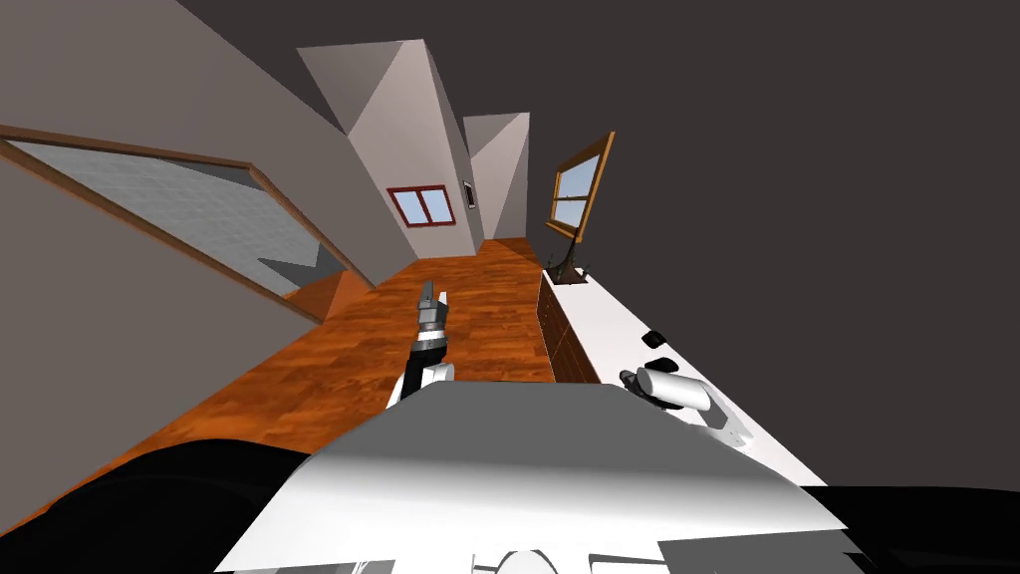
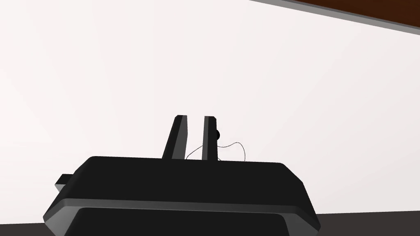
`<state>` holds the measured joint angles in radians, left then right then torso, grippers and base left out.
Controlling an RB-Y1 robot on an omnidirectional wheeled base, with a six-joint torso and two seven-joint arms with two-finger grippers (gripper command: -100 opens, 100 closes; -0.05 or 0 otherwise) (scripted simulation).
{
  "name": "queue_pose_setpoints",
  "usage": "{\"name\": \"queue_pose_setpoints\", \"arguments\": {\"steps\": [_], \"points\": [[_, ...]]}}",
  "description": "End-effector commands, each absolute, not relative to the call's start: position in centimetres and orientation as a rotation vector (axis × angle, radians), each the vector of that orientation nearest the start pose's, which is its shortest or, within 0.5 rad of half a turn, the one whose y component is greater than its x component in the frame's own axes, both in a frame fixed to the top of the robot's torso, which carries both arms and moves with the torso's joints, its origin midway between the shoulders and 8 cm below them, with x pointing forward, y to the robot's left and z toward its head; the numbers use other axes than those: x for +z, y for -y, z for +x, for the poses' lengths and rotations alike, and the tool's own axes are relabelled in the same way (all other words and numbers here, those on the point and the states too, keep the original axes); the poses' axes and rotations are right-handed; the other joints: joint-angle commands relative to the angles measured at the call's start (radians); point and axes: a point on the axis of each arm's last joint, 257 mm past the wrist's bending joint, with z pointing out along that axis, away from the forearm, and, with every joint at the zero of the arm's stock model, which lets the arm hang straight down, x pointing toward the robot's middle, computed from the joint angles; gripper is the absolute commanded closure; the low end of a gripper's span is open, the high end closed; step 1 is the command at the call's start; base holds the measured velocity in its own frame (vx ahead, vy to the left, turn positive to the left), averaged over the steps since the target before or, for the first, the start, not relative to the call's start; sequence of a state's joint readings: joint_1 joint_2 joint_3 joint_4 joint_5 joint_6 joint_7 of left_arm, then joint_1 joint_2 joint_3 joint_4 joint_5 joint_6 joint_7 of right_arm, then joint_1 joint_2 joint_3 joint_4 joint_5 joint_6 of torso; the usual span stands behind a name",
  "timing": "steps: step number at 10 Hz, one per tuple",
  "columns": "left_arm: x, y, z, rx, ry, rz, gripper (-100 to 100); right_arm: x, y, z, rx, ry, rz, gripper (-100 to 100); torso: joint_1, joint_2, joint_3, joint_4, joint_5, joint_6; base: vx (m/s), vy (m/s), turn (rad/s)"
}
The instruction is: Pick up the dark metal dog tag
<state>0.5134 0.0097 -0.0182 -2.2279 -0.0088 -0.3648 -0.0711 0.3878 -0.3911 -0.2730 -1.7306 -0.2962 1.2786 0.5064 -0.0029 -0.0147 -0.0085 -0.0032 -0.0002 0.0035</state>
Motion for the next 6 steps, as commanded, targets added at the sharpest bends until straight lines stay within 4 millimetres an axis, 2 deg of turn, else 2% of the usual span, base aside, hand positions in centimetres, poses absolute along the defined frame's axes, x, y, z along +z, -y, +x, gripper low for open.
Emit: {"name": "queue_pose_setpoints", "arguments": {"steps": [1, 3, 5, 6], "points": [[-3.2, -28.0, 37.3, -1.195, -0.784, -0.776, 0, -46.2, 47.4, 18.4, -0.137, -2.291, 1.764, 100, 0.000, 0.000, 0.000, 0.000, 0.000, 0.000, 0.125, -0.005, -0.150], [-3.2, -28.0, 37.3, -1.195, -0.784, -0.776, 0, -45.8, 46.2, 17.2, -0.127, -2.341, 1.698, 100, 0.001, 0.001, 0.000, -0.001, 0.001, 0.003, 0.161, -0.007, -0.330], [-3.2, -28.0, 37.3, -1.195, -0.784, -0.776, 0, -45.5, 45.0, 15.9, -0.117, -2.390, 1.638, 100, 0.000, -0.003, -0.002, -0.001, 0.000, 0.001, 0.196, 0.004, -0.236], [-3.2, -28.0, 37.3, -1.195, -0.784, -0.776, 0, -45.3, 44.9, 16.0, -0.114, -2.388, 1.632, 100, 0.001, -0.003, -0.002, -0.001, 0.001, 0.001, 0.118, 0.004, -0.127]]}}
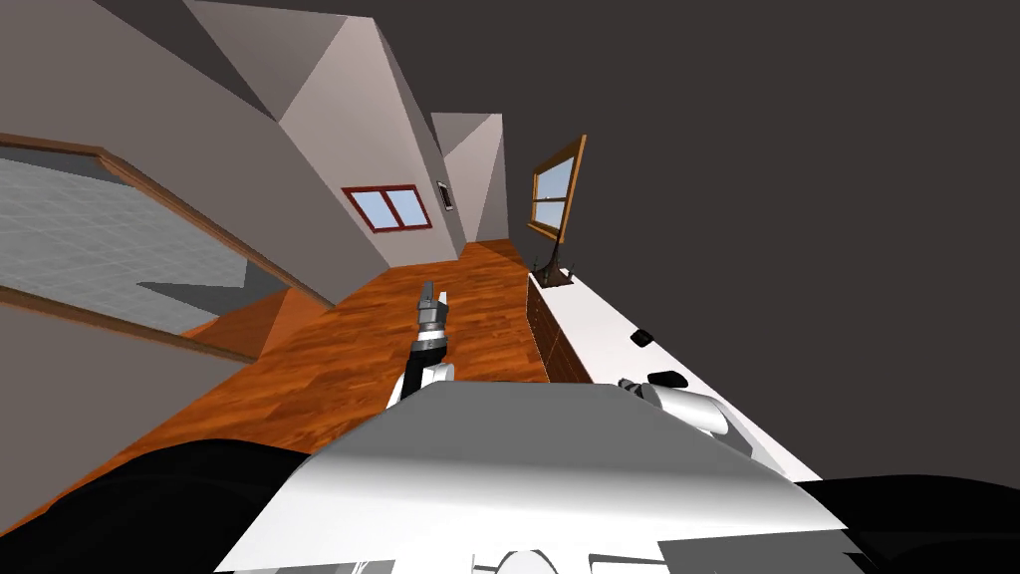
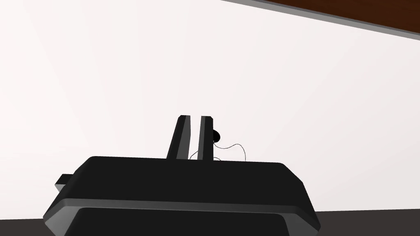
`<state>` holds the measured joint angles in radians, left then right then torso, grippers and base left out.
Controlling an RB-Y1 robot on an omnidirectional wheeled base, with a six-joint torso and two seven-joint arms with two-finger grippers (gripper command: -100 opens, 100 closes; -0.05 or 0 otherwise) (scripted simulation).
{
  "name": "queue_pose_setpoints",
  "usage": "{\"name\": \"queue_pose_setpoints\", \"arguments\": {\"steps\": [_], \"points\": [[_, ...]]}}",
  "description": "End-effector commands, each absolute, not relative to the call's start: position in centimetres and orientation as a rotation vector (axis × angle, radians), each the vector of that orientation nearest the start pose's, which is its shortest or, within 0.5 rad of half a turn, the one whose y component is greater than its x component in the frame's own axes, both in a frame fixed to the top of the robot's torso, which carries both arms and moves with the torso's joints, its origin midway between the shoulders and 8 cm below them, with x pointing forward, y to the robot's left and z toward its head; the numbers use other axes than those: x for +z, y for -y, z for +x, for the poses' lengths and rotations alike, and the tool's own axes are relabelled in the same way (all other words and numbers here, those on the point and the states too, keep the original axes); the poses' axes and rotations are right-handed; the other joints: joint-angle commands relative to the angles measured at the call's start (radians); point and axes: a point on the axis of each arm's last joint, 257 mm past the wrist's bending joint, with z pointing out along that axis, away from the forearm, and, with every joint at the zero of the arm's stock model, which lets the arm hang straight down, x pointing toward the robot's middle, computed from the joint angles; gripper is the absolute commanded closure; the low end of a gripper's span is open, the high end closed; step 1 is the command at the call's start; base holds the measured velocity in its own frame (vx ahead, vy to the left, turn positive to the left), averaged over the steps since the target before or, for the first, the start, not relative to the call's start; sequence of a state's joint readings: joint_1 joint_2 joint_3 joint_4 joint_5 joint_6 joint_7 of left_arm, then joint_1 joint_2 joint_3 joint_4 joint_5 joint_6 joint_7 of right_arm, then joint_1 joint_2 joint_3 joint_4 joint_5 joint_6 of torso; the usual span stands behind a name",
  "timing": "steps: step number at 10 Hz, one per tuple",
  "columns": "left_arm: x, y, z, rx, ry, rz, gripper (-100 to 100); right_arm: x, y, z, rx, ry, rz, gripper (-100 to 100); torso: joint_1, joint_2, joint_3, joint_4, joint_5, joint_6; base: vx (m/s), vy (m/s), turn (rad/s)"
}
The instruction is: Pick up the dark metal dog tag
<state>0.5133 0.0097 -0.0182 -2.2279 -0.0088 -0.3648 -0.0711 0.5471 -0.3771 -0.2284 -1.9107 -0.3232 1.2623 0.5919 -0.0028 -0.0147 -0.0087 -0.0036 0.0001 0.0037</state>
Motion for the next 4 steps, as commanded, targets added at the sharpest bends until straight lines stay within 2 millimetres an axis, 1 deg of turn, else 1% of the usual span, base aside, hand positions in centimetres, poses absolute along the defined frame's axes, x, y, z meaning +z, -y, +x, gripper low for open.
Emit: {"name": "queue_pose_setpoints", "arguments": {"steps": [1, 2, 3, 4], "points": [[-3.21, -27.96, 37.30, -1.195, -0.784, -0.776, 0, -44.96, 44.24, 15.45, -0.106, -2.411, 1.599, 100, 0.000, 0.000, 0.000, 0.000, 0.000, 0.000, 0.110, 0.005, -0.188], [-3.22, -27.97, 37.30, -1.195, -0.784, -0.776, 0, -44.83, 43.60, 14.66, -0.102, -2.436, 1.572, 100, 0.000, 0.002, 0.001, 0.000, 0.000, 0.001, 0.143, 0.012, -0.247], [-3.22, -27.97, 37.30, -1.195, -0.784, -0.776, 0, -44.97, 43.95, 15.17, -0.104, -2.419, 1.591, 100, 0.001, 0.001, 0.000, 0.000, 0.000, 0.001, 0.064, 0.012, -0.049], [-3.21, -27.96, 37.31, -1.196, -0.784, -0.776, 0, -44.97, 43.87, 15.06, -0.105, -2.424, 1.587, 0, 0.000, 0.003, 0.002, 0.001, 0.000, 0.000, 0.010, 0.003, 0.010]]}}
